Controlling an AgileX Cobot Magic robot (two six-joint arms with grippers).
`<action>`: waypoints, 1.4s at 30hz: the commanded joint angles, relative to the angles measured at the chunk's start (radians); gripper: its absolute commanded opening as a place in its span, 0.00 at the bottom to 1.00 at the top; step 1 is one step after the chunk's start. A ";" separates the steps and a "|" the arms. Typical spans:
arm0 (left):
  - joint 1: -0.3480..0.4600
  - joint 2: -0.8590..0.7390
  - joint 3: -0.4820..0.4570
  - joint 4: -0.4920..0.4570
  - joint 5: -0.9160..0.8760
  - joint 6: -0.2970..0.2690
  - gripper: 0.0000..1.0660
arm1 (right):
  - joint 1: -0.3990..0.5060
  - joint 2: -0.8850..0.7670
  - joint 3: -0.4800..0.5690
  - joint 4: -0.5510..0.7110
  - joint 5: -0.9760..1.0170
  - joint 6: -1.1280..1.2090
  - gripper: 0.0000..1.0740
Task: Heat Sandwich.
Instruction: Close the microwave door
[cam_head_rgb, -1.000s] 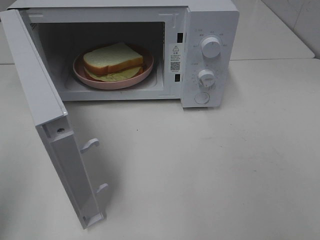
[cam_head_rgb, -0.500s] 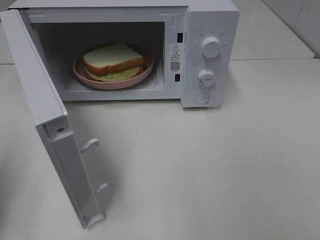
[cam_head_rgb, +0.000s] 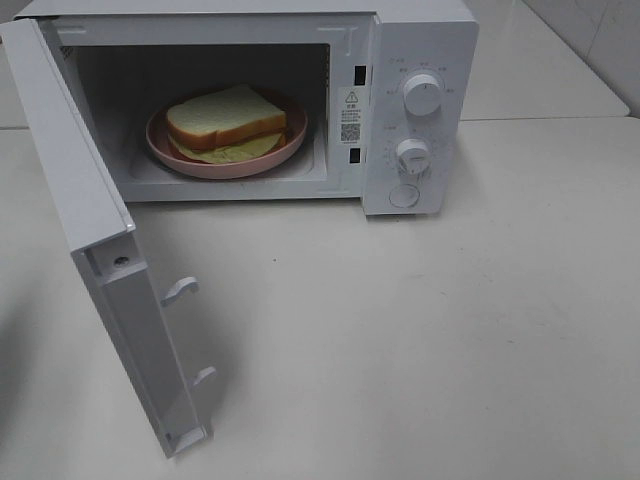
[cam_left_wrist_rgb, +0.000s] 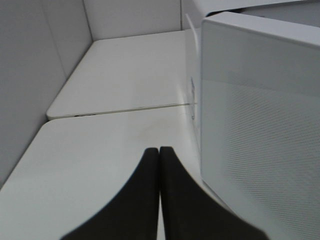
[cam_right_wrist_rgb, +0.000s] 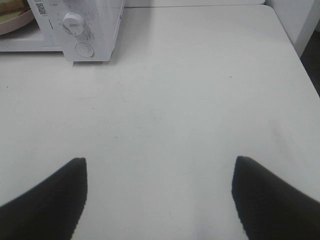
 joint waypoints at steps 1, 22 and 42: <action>-0.033 0.078 -0.002 0.056 -0.111 -0.051 0.00 | -0.008 -0.026 0.002 0.002 -0.007 0.008 0.71; -0.302 0.470 -0.076 0.089 -0.392 -0.054 0.00 | -0.008 -0.026 0.002 0.002 -0.007 0.008 0.71; -0.548 0.698 -0.311 -0.185 -0.388 -0.015 0.00 | -0.008 -0.026 0.002 0.002 -0.007 0.008 0.71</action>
